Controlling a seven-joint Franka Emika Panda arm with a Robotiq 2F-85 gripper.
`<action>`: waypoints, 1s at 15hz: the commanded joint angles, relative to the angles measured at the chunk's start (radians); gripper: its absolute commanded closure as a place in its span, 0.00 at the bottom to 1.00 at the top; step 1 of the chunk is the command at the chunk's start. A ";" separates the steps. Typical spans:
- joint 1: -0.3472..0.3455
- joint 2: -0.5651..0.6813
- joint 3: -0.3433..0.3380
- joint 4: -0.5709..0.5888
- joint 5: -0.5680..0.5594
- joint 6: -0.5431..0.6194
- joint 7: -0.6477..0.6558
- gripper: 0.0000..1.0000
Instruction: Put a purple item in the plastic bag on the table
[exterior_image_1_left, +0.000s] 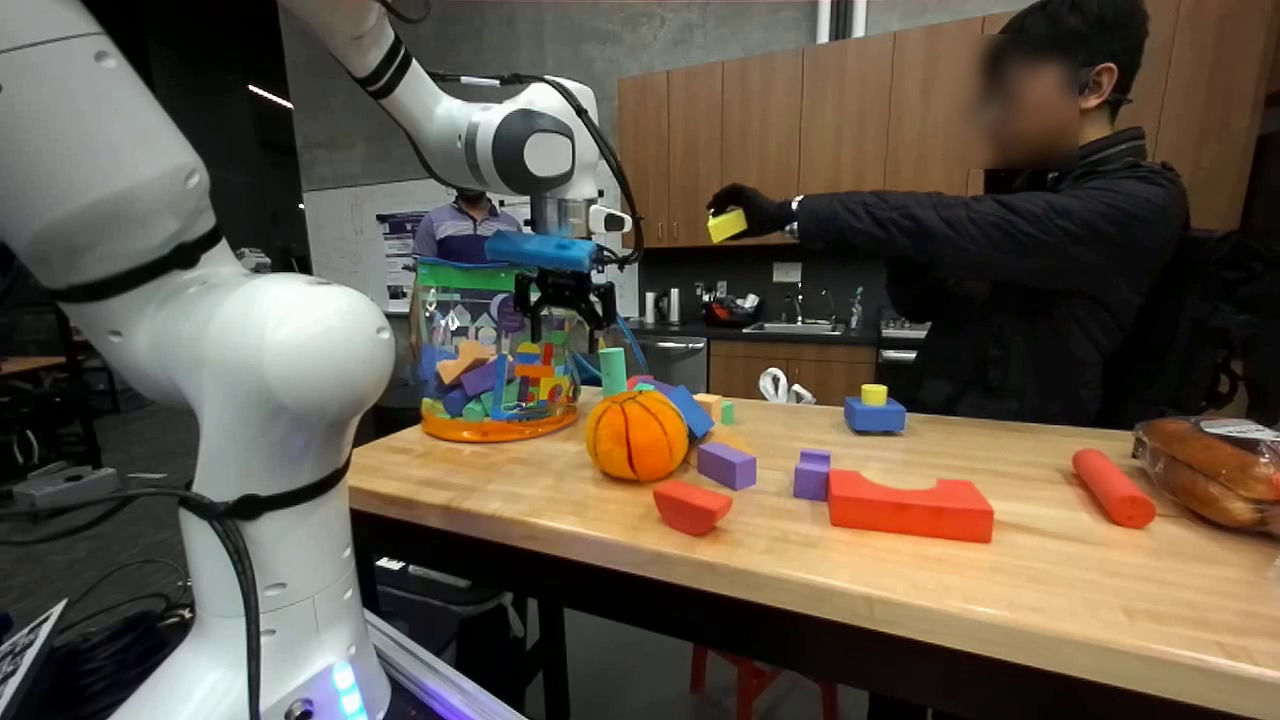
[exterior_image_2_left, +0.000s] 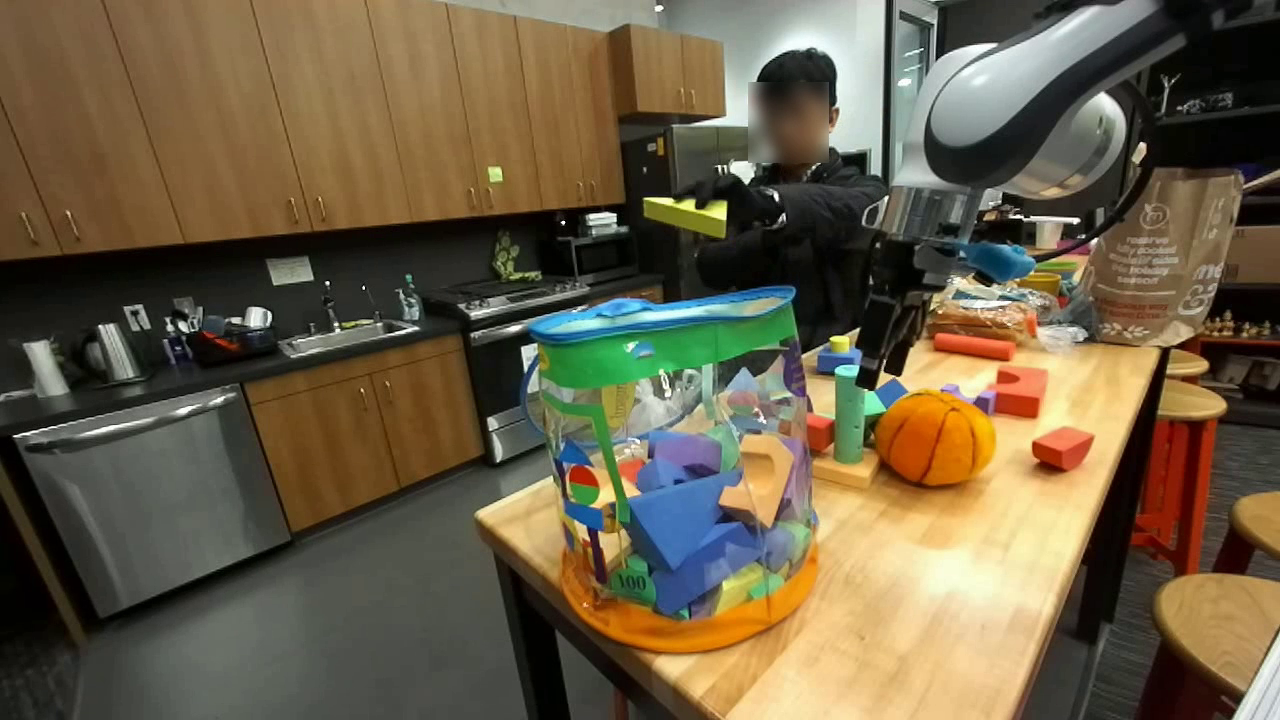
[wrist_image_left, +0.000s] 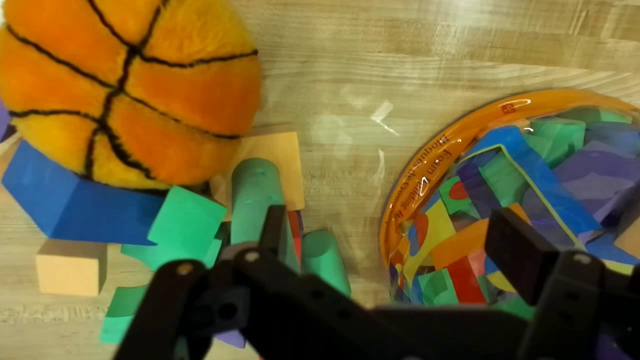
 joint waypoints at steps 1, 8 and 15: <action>-0.010 0.000 0.010 0.002 0.007 -0.004 -0.004 0.00; -0.018 -0.020 0.013 -0.015 -0.012 -0.014 -0.015 0.00; -0.048 -0.101 0.042 0.013 -0.122 -0.115 -0.010 0.00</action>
